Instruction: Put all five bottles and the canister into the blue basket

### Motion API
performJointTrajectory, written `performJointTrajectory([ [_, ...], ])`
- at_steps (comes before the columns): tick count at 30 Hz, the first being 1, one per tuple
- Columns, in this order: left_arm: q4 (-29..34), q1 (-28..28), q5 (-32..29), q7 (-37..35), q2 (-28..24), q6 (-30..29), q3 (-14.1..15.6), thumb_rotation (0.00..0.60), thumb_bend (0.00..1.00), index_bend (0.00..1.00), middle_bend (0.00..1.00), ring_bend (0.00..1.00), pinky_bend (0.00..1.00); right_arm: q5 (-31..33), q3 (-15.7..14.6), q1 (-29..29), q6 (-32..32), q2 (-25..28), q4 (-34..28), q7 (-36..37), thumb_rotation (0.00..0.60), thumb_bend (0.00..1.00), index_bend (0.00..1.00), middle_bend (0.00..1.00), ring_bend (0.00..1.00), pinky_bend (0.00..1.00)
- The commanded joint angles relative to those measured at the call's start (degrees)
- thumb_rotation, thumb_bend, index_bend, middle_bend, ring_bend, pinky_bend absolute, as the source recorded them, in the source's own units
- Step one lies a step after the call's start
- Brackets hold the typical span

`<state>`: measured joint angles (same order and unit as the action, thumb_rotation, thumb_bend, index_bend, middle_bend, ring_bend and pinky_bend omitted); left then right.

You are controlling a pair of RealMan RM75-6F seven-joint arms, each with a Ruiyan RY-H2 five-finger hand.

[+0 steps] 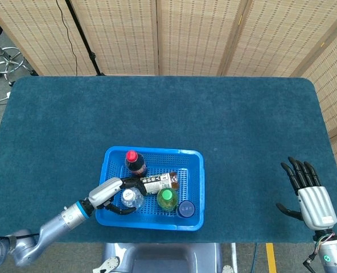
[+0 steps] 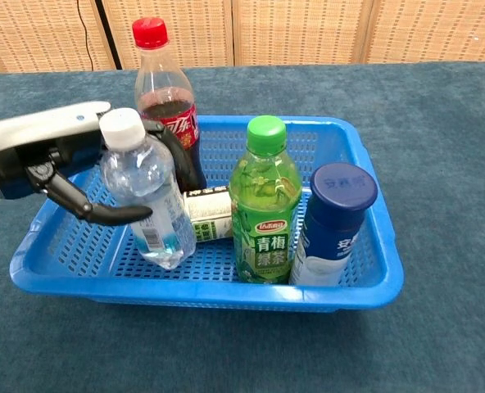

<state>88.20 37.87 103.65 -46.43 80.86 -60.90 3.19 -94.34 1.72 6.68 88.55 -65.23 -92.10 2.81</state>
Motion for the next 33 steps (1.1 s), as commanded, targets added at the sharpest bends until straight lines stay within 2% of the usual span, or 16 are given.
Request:
performJointTrajectory([
  [1,0.24,2.8,2.2,-2.05,-1.91,2.17,2.6,0.6,0.24,0.0,0.0,0.0,0.0,-0.08,-0.04,-0.08,0.09,0.27,-0.2,0.27,0.6,0.0,0.02,0.0,0.0,0.0],
  [6,0.47,1.0,2.23,-1.76,-4.57,-4.89,2.39,0.6,0.2,0.0,0.0,0.0,0.0,0.35,0.23,-0.25,0.25,0.53,-0.34,0.08,0.6,0.0,0.02,0.0,0.0,0.0],
  [12,3.13,-1.15,2.79,1.56,-10.13,-9.69,3.81,0.6,0.2,0.0,0.0,0.0,0.0,0.24,0.4,-0.4,0.65,0.39,-0.42,-0.51,0.6,0.0,0.01,0.0,0.0,0.0],
  [17,7.63,-6.71,-0.25,17.63,-16.41,-12.35,5.39,0.6,0.14,0.0,0.0,0.0,0.0,-0.51,0.3,-0.6,1.27,0.56,-0.89,-0.75,0.6,0.0,0.01,0.0,0.0,0.0],
  [21,9.39,-9.28,-0.56,21.3,-19.41,-14.23,6.78,0.6,0.13,0.0,0.0,0.0,0.0,-0.79,0.39,-0.89,1.98,0.59,-1.04,-0.99,0.6,0.0,0.01,0.0,0.0,0.0],
  [23,9.39,-11.69,-1.43,23.57,-20.63,-17.15,6.82,0.6,0.13,0.0,0.0,0.0,0.0,-1.07,0.42,-1.07,2.5,0.61,-1.05,-1.02,0.6,0.0,0.01,0.0,0.0,0.0],
  [25,9.18,-15.49,-5.02,27.47,-21.56,-20.73,6.3,0.6,0.13,0.0,0.0,0.0,0.0,-1.24,0.49,-1.27,3.0,0.64,-0.99,-1.04,0.6,0.0,0.01,0.0,0.0,0.0],
  [30,11.0,-21.2,-12.59,37.1,-22.88,-23.26,5.91,0.6,0.1,0.0,0.0,0.0,0.0,-0.8,0.94,-1.47,3.43,0.37,-0.44,-1.92,0.6,0.0,0.01,0.0,0.0,0.0],
  [33,10.77,-25.45,-16.72,43.63,-21.33,-27.27,4.78,0.6,0.1,0.0,0.0,0.0,0.0,-0.48,1.59,-1.74,4.3,-0.42,0.4,-4.6,0.6,0.0,0.01,0.0,0.0,0.0],
])
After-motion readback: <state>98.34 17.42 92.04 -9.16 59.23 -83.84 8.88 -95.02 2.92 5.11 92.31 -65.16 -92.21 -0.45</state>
